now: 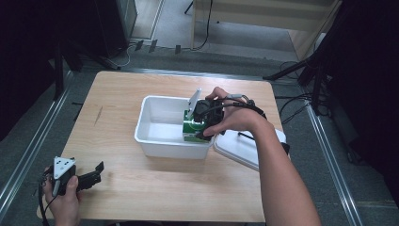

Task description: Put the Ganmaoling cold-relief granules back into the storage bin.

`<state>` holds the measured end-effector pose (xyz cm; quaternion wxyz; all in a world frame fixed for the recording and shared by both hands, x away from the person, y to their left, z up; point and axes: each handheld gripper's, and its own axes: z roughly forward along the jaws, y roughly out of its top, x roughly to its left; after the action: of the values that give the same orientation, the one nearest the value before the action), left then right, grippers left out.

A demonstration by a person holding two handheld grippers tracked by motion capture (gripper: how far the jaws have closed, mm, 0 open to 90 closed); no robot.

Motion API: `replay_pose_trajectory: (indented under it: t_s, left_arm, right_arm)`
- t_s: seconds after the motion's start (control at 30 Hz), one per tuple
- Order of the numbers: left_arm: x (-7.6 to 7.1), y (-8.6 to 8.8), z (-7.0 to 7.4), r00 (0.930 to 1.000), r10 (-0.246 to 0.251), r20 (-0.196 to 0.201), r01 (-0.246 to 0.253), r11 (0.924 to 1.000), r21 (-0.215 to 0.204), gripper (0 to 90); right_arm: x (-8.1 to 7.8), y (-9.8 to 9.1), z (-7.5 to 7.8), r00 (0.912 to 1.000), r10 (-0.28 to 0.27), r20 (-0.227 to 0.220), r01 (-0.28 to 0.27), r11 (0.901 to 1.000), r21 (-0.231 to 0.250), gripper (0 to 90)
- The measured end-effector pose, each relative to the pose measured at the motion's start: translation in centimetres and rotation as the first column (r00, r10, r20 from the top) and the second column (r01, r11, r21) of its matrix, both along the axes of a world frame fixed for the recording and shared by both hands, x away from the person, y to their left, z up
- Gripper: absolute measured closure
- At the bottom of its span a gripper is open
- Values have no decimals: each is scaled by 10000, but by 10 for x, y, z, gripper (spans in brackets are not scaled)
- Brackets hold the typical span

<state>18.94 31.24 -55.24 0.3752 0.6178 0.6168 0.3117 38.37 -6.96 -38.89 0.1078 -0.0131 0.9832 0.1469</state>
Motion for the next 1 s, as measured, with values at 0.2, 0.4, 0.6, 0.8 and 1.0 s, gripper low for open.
replay_pose_trajectory:
  t_s: [0.2,0.4,0.6,0.8,1.0]
  left_arm:
    - [0,0,0,10000,-79,-2,79,10000,48,2]
    - [0,0,0,10000,-30,7,30,10000,-3,2]
    - [0,0,0,10000,-33,8,33,10000,8,2]
    - [0,0,0,10000,-48,-2,48,10000,31,2]
    - [0,0,0,10000,-36,12,36,10000,18,2]
  right_arm:
    - [5,2,-9,10000,21,-10,-21,9999,-136,158]
    - [11,3,-20,9998,-47,-176,45,9999,-114,157]
    - [16,2,-30,9992,-124,-369,120,9999,-117,157]
    - [19,3,-35,9987,-236,-445,227,9995,-211,156]
    - [20,7,-39,9985,-288,-465,266,9985,-475,154]
